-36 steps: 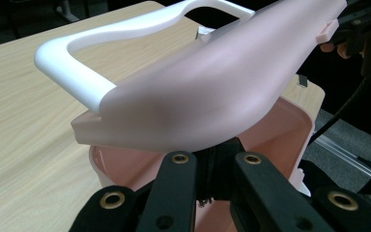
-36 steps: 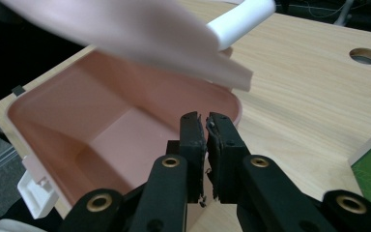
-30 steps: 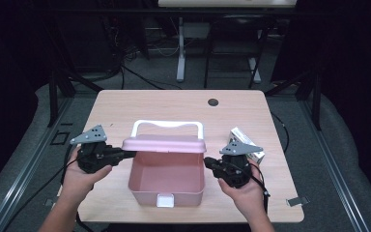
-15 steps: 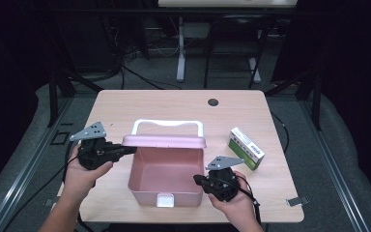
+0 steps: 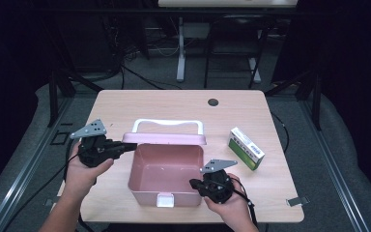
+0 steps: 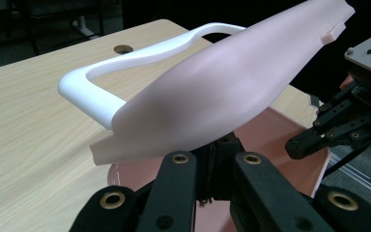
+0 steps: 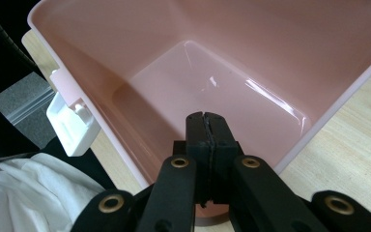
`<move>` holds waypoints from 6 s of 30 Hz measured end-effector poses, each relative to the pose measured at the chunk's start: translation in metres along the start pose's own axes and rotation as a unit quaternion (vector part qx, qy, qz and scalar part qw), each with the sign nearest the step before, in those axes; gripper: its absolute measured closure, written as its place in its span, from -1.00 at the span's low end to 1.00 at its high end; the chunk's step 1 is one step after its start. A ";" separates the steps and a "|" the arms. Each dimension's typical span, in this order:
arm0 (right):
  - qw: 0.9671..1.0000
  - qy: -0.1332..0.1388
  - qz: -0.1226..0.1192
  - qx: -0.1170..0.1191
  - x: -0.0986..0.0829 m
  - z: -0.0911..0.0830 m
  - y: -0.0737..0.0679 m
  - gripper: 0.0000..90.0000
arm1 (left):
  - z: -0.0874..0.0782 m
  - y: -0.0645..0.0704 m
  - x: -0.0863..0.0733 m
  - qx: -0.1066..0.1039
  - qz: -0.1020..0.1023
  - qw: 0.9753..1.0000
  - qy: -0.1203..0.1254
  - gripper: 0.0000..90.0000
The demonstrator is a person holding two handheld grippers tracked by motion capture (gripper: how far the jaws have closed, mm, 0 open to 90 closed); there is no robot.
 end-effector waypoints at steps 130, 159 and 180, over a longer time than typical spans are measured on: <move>1.000 0.008 0.000 0.008 -0.002 -0.002 0.002 1.00 | 0.070 -0.087 -0.024 0.100 -0.086 0.991 -0.003 0.73; 1.000 0.009 -0.003 0.006 -0.003 -0.002 0.002 1.00 | 0.079 -0.093 -0.032 0.102 -0.114 0.988 -0.018 0.48; 1.000 0.011 -0.001 0.006 -0.003 -0.002 0.002 1.00 | 0.069 -0.091 -0.035 0.116 -0.101 0.988 -0.014 0.70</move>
Point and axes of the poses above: each handheld gripper's, and its own axes: z roughly forward along the jaws, x roughly out of its top, y roughly to its right, the point moved 5 cm from there along z, roughly forward along the jaws, and after that the axes turned 6 degrees about -z, right-handed, at the moved point
